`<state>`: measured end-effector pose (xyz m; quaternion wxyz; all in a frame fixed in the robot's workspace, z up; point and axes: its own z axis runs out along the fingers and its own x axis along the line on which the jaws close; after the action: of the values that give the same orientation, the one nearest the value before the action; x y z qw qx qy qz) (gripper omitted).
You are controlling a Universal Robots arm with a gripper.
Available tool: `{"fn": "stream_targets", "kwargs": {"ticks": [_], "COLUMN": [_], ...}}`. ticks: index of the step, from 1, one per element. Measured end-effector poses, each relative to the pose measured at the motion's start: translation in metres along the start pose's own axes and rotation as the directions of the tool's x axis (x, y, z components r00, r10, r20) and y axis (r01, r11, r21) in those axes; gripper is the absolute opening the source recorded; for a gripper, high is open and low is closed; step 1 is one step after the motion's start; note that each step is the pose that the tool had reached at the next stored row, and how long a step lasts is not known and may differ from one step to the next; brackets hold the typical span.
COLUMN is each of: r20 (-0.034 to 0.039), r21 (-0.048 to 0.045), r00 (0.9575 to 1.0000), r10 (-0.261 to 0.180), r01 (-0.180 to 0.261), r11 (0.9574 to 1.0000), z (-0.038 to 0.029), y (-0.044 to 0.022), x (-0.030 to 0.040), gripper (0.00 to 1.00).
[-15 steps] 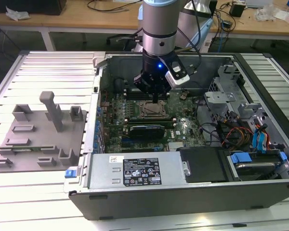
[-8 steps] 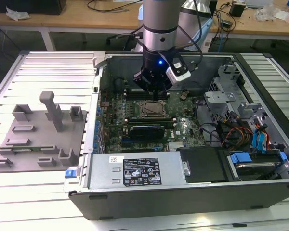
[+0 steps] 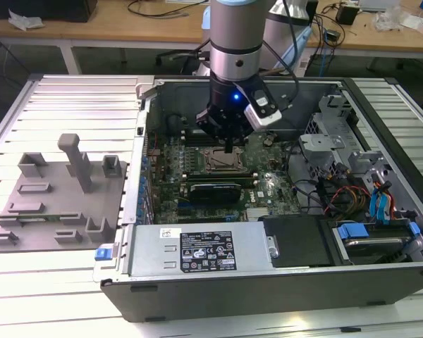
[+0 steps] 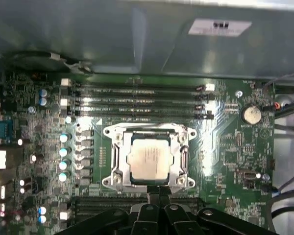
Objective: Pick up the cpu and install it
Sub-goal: 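Install the second cpu locking lever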
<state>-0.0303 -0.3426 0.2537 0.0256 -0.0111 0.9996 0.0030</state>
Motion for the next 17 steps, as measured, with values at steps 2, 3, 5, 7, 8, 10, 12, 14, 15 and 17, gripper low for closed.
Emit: {"fn": "stream_targets", "kwargs": {"ticks": [2, 3, 5, 7, 8, 10, 12, 14, 15, 17], "r20": [0.0000, 0.0000, 0.0000, 0.0000, -0.0001, 0.0002, 0.0003, 0.0007, 0.0018, 0.0034], "r21": [0.0000, 0.0000, 0.0001, 0.0001, 0.0002, 0.0000, -0.0001, -0.0002, -0.0008, -0.0017], "r00": [1.0000, 1.0000, 1.0000, 1.0000, 1.0000, 1.0000, 1.0000, 1.0000, 1.0000, 1.0000], "r10": [0.000, 0.000, 0.000, 0.000, 0.000, 0.000, 0.000, 0.000, 0.000, 0.000], "r01": [0.000, 0.000, 0.000, 0.000, 0.000, 0.000, 0.000, 0.000, 0.000, 0.000], "r11": [1.0000, 1.0000, 1.0000, 1.0000, 1.0000, 1.0000, 1.0000, 1.0000, 1.0000, 1.0000], "z": [0.0001, 0.0002, 0.0004, 0.0007, 0.0008, 0.0010, 0.0013, 0.0029, 0.0046, 0.0087], "y": [-0.0045, -0.0052, -0.0054, -0.0056, -0.0056, -0.0061, -0.0082, -0.0112, -0.0127, -0.0142], "x": [0.0001, 0.0001, 0.0002, 0.0003, 0.0006, 0.0020, 0.0028, 0.0050, 0.0082, 0.0123], "gripper": [0.11, 0.11, 0.11, 0.11, 0.11, 0.11, 0.11, 0.11, 0.11, 0.11]}}
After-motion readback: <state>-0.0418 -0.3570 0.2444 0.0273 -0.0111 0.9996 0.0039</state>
